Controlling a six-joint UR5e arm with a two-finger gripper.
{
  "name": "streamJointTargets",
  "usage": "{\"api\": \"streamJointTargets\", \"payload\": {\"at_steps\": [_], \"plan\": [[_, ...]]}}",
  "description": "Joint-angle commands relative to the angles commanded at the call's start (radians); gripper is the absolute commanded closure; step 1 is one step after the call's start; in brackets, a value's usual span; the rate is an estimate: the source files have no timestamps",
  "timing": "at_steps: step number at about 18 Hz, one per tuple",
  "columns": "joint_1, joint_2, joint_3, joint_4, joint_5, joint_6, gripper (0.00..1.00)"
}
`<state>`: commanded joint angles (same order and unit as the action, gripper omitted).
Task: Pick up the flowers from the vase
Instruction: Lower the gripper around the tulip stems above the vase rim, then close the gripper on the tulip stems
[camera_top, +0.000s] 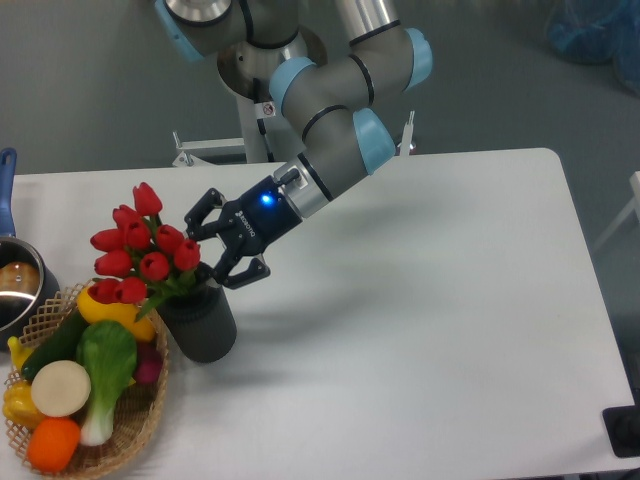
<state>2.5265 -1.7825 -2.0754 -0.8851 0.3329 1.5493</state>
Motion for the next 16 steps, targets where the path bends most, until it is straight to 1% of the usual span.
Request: {"api": "streamJointTargets", "payload": {"at_steps": [2, 3, 8, 10, 16], "plan": [[0.002, 0.002, -0.002, 0.000, 0.002, 0.000, 0.79], [0.003, 0.002, -0.003, 0.000, 0.000, 0.000, 0.82], [0.005, 0.008, -0.003, -0.002, -0.002, -0.008, 0.94], [0.006, 0.011, -0.005, -0.002, -0.012, -0.009, 0.97], [0.012, 0.029, -0.003, -0.003, -0.049, -0.015, 0.97]]}}
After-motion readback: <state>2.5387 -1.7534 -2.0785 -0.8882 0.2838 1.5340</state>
